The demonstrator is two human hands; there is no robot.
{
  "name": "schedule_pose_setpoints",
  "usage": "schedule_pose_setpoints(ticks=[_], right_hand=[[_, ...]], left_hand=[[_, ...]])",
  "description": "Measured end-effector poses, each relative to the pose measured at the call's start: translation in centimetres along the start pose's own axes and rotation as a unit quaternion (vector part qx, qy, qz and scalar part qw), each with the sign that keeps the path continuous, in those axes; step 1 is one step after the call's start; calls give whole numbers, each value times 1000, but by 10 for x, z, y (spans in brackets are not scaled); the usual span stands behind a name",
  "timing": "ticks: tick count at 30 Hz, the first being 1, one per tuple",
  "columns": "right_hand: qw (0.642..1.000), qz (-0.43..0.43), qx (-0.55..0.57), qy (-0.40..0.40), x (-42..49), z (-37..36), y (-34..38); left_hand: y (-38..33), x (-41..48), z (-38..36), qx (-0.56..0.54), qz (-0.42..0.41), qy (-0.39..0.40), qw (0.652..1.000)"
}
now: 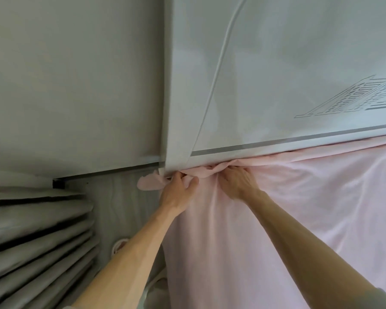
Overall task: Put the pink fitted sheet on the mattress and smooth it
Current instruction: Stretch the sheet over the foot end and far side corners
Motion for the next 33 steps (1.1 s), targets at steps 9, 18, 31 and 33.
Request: schedule_pose_setpoints(ticks=[9,18,31,33], right_hand=[[993,-106,52,22,8,-21,10],[966,-240,71,-70,16,-37,0],[938,-167,11,-302,-16,-23,1],[933,-162,-1,-321,-20,-27,-1]], left_hand=[[48,7,34,-76,112,-94,986],[100,40,42,129,24,-37,991],[94,86,71,269,0,-95,958],[98,89,62,296,2,-91,951]])
Point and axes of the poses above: each hand's wrist, its own x-axis towards the middle knuckle, its own z-axis out of the back of the hand, y = z × x, the point moved 10 cm from there along x, towards the middle knuckle, and after that the axes turned 2 degrees about z, right-handed, at the moved point
